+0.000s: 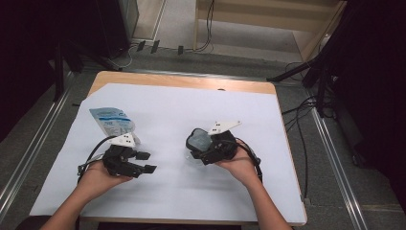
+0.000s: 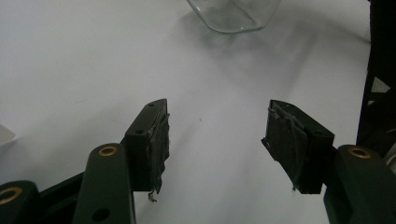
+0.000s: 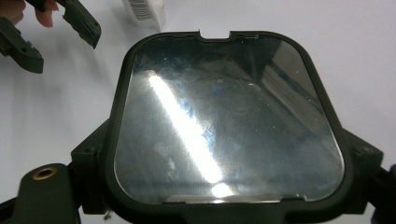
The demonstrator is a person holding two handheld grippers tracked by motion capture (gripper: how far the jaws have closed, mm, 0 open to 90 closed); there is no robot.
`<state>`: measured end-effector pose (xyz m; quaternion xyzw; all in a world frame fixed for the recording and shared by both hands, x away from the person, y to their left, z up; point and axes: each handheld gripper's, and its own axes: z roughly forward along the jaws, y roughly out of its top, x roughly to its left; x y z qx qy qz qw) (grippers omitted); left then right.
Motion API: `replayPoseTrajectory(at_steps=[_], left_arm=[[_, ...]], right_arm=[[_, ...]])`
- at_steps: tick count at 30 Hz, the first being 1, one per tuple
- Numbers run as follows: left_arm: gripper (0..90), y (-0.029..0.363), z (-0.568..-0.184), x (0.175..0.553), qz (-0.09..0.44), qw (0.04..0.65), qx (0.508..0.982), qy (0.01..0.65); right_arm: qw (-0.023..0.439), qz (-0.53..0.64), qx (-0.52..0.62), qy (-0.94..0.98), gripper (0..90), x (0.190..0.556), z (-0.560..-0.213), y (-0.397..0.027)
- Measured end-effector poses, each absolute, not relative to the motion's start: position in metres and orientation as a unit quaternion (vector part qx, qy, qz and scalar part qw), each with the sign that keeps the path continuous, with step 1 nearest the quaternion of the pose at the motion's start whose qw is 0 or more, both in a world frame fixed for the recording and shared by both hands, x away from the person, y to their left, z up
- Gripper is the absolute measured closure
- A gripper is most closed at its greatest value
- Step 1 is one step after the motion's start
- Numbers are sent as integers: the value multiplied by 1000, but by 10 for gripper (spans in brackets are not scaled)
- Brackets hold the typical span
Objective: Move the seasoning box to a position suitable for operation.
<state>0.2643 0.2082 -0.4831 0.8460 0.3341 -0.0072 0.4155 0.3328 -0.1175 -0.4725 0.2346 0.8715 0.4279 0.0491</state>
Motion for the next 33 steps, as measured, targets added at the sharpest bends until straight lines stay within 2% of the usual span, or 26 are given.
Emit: replayPoseTrajectory(at_steps=[10, 21, 33], left_arm=[[406, 217, -485, 256, -1, 418, 839, 349], [406, 218, -487, 254, 1, 416, 838, 354], [402, 209, -488, 262, -8, 417, 842, 341]], right_arm=[[19, 424, 181, 887, 164, 346, -480, -98], [-4, 412, 158, 898, 164, 359, -484, -108], [18, 412, 116, 904, 164, 355, -487, -104]])
